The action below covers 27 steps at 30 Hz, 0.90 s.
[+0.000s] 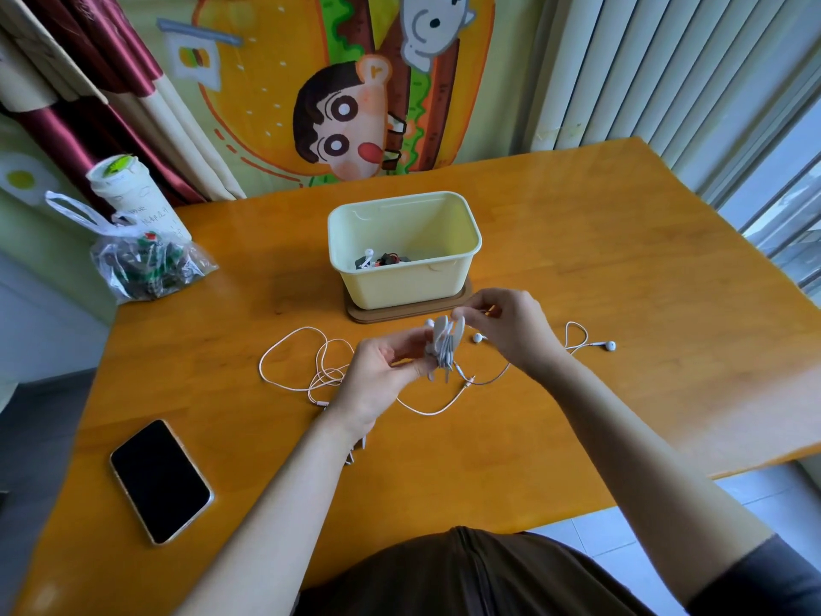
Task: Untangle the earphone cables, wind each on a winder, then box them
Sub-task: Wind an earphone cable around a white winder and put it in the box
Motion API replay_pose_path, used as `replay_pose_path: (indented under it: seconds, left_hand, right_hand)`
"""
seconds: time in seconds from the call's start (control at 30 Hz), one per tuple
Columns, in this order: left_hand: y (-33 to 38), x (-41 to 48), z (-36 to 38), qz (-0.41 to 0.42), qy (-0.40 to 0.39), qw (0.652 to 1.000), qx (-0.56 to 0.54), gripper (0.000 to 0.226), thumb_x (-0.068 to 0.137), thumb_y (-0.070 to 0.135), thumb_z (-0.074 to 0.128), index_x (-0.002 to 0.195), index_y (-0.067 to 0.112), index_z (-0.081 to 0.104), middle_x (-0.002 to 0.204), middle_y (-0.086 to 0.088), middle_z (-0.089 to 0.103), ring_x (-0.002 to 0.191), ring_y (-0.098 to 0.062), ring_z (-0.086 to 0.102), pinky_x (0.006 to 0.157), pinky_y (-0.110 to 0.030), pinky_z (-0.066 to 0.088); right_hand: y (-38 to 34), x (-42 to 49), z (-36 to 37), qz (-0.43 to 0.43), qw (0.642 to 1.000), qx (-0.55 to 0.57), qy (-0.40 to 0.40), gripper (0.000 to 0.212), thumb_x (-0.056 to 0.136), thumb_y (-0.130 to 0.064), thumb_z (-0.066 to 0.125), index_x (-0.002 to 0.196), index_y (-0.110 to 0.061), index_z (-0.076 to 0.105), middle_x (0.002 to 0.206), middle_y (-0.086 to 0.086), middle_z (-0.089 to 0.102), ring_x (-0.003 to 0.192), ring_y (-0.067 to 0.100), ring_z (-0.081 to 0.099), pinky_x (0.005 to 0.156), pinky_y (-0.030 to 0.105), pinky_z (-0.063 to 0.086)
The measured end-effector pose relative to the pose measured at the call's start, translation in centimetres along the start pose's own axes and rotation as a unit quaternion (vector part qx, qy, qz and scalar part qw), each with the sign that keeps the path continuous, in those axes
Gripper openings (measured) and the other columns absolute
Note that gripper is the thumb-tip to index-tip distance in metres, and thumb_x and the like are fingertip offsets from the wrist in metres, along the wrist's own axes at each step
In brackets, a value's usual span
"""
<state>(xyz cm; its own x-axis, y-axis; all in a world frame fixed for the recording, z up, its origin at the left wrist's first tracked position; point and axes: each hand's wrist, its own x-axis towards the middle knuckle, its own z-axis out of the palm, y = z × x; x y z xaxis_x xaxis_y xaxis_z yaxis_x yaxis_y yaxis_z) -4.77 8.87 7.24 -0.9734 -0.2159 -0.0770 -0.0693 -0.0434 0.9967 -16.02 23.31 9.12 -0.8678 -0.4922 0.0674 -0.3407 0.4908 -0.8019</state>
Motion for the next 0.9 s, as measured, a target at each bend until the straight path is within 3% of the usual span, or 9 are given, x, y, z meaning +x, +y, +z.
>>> replay_pose_path:
  seconds: [0.1,0.27,0.33,0.57,0.7,0.8,0.9]
  left_hand:
    - [0.3,0.2,0.4,-0.005,0.02,0.996,-0.082,0.031,0.08,-0.008,0.063,0.101,0.014,0.069,0.09,0.001,0.074,0.089,-0.012,0.067,0.079,-0.02,0.051]
    - [0.6,0.5,1.0,-0.018,0.054,0.981,-0.187,0.033,0.08,-0.006,0.059,0.107,0.012,0.066,0.095,0.003,0.074,0.089,-0.007,0.068,0.073,-0.015,0.051]
    - [0.7,0.6,1.2,-0.02,0.061,0.972,-0.226,0.033,0.079,-0.004,0.057,0.106,0.013,0.065,0.095,0.003,0.074,0.091,-0.008,0.068,0.076,-0.018,0.052]
    - [0.4,1.3,0.5,-0.042,0.106,0.942,-0.315,0.033,0.089,0.001,0.049,0.113,0.02,0.061,0.106,0.011,0.071,0.102,-0.007,0.064,0.081,-0.026,0.052]
    - [0.0,1.5,0.2,-0.07,0.159,0.941,-0.291,0.034,0.091,0.005,0.052,0.122,0.017,0.06,0.115,0.003,0.067,0.11,-0.017,0.058,0.075,-0.025,0.051]
    - [-0.6,1.5,0.1,-0.08,0.214,0.944,-0.238,0.03,0.091,0.002,0.056,0.112,0.021,0.064,0.106,0.003,0.069,0.106,-0.016,0.06,0.086,-0.029,0.049]
    - [-1.4,1.4,0.1,-0.08,0.251,0.954,-0.139,0.032,0.089,0.001,0.06,0.104,0.029,0.067,0.096,0.011,0.072,0.099,-0.012,0.064,0.089,-0.03,0.048]
  right_hand:
    - [0.1,-0.2,0.4,0.023,0.998,0.066,0.002,0.022,0.084,-0.023,0.07,0.065,-0.024,0.059,0.058,-0.016,0.052,0.049,-0.006,0.048,0.051,0.009,0.033]
    - [0.0,-0.9,1.9,0.072,0.982,0.173,-0.032,0.024,0.091,-0.024,0.061,0.069,-0.014,0.062,0.056,-0.007,0.048,0.048,-0.001,0.04,0.05,0.014,0.032]
    - [-0.2,-1.1,2.6,0.082,0.978,0.187,-0.046,0.027,0.093,-0.024,0.057,0.071,-0.01,0.063,0.056,-0.004,0.047,0.048,0.0,0.039,0.05,0.014,0.032]
    - [0.3,-2.0,4.3,0.116,0.969,0.201,-0.085,0.027,0.093,-0.018,0.056,0.067,-0.019,0.059,0.06,-0.009,0.054,0.047,-0.001,0.042,0.048,0.013,0.034]
    - [0.3,-2.4,4.8,0.097,0.975,0.183,-0.077,0.024,0.092,-0.023,0.059,0.07,-0.015,0.062,0.057,-0.006,0.052,0.046,0.002,0.04,0.047,0.015,0.035]
    - [0.4,-2.8,4.9,0.083,0.983,0.148,-0.07,0.022,0.092,-0.025,0.06,0.084,-0.006,0.068,0.065,-0.002,0.056,0.048,0.003,0.043,0.048,0.016,0.037]
    - [0.1,-3.3,4.8,0.048,0.992,0.087,-0.08,0.017,0.091,-0.025,0.06,0.089,-0.01,0.069,0.065,-0.011,0.055,0.047,-0.002,0.047,0.049,0.011,0.035]
